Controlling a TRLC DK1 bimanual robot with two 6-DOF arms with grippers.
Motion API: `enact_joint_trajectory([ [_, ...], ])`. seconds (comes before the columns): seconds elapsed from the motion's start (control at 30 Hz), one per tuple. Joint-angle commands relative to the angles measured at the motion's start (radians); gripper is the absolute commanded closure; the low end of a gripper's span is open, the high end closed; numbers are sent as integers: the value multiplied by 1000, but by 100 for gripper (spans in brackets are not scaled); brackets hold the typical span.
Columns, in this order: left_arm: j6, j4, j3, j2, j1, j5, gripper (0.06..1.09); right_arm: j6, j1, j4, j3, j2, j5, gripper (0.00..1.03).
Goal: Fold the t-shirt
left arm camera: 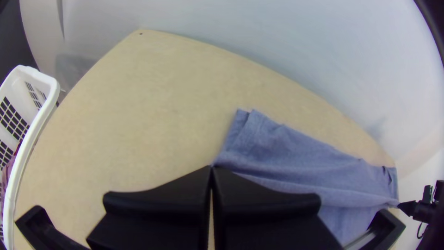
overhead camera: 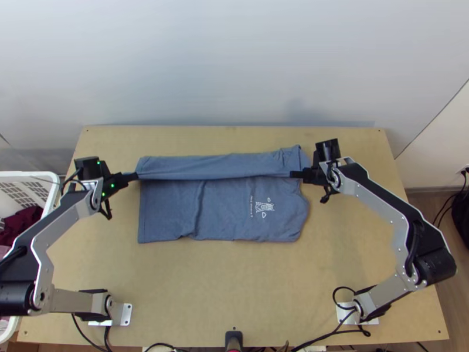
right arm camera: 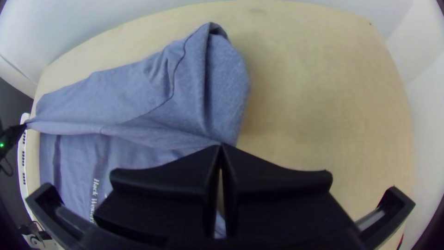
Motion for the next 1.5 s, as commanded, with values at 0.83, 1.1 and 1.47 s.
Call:
enact_joint_trajectory([
  [0.83, -208, -322, -52, -158, -114, -1, 20, 102, -5, 13, -134, -201, -2, 7],
  [1.1, -194, -591, -75, -300, -145, 51, 19, 119, 6, -143, -76, -352, -4, 4],
  [1.47, -209, -648, -251, -457, -248, 10, 19, 121, 56, -321, -85, -494, -45, 4],
])
